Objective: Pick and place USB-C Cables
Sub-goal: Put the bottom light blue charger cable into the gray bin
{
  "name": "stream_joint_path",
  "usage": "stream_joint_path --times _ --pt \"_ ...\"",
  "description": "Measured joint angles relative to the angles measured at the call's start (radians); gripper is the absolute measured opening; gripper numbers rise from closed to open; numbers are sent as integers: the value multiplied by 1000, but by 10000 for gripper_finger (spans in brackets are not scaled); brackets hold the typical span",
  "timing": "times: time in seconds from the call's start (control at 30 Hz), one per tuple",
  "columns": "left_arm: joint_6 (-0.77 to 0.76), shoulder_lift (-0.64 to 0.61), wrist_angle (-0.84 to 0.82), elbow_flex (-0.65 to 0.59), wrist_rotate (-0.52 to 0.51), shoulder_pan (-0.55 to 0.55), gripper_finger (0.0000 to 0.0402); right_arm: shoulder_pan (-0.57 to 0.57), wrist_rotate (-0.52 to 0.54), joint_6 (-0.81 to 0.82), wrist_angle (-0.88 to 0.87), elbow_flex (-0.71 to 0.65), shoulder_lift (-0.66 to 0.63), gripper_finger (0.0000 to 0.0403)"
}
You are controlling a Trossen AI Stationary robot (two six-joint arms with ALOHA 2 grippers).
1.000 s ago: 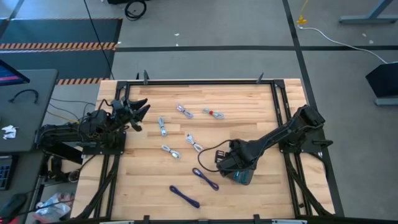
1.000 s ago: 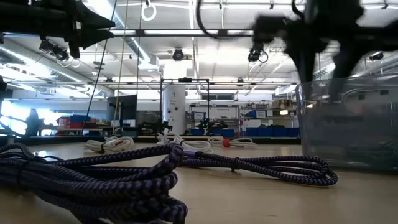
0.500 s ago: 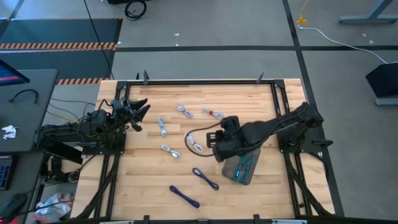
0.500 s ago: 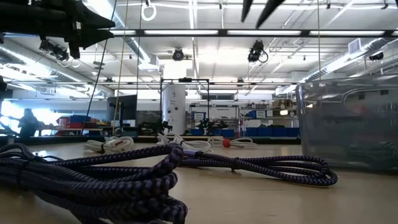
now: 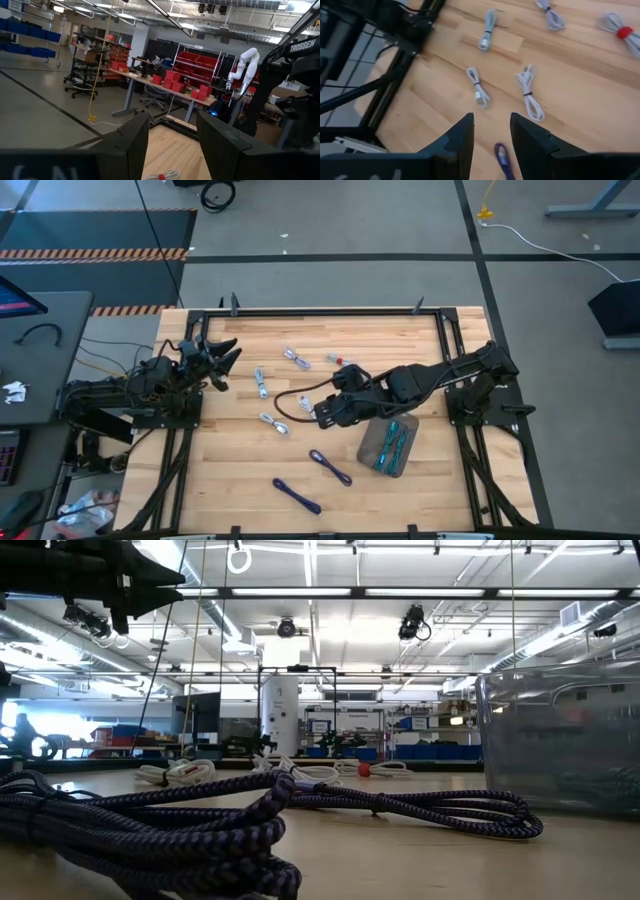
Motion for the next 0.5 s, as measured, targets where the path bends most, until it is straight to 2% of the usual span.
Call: stream_joint_path --times 0.17,0.4,0.5 --pt "0 0 0 0 0 0 172 1 -49 -32 30 1 13 132" --pt "0 0 -12 0 3 0 172 2 -130 -66 105 0 98 132" --pt "0 0 -24 1 77 0 172 2 -132 -97 146 0 116 132"
